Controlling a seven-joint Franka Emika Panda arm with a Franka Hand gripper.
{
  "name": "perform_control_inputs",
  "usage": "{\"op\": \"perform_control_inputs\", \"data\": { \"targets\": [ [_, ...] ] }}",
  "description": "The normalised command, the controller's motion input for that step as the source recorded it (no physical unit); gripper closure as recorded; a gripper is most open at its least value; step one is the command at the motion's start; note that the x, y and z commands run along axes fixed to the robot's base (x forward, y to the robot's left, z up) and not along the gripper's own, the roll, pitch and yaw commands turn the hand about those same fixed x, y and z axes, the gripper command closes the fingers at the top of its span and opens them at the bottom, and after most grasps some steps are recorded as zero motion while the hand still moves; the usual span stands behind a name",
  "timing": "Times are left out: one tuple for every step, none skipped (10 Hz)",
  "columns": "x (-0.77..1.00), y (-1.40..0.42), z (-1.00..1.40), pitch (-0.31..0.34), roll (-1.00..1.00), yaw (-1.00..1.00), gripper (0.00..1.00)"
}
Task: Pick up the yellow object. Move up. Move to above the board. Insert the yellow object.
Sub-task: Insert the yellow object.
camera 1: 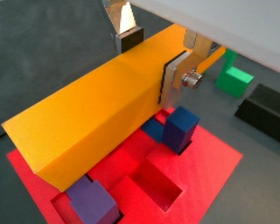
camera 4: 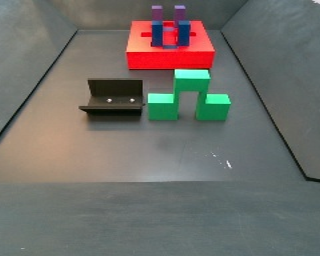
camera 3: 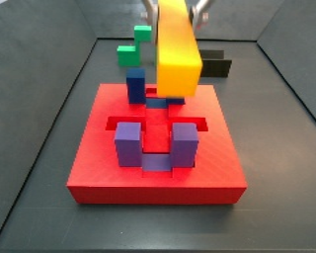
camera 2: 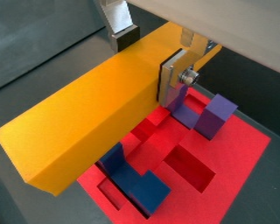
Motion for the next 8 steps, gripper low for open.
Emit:
{"op": "perform_control_inputs", "data": {
  "targets": [
    [0.00, -0.02, -0.54, -0.050, -0.10, 0.17, 1.00],
    [-0.09, 0.00, -0.47, -0.024, -0.16, 0.09, 1.00],
    [-0.22, 0.00, -0.35, -0.007, -0.15, 0.07, 1.00],
    [-0.29, 0.00, -0.16, -0.019, -0.10, 0.06, 1.00],
    [-0.23, -0.09, 0.00, -0.037, -0.08, 0.07, 1.00],
    [-0.16, -0.21, -0.07, -0.066, -0.05, 0.03, 1.00],
    [-0.04, -0.28, -0.16, -0.071, -0.01, 0.05, 1.00],
    [0.06, -0.29, -0.19, -0.023, -0.01, 0.06, 1.00]
  ]
}}
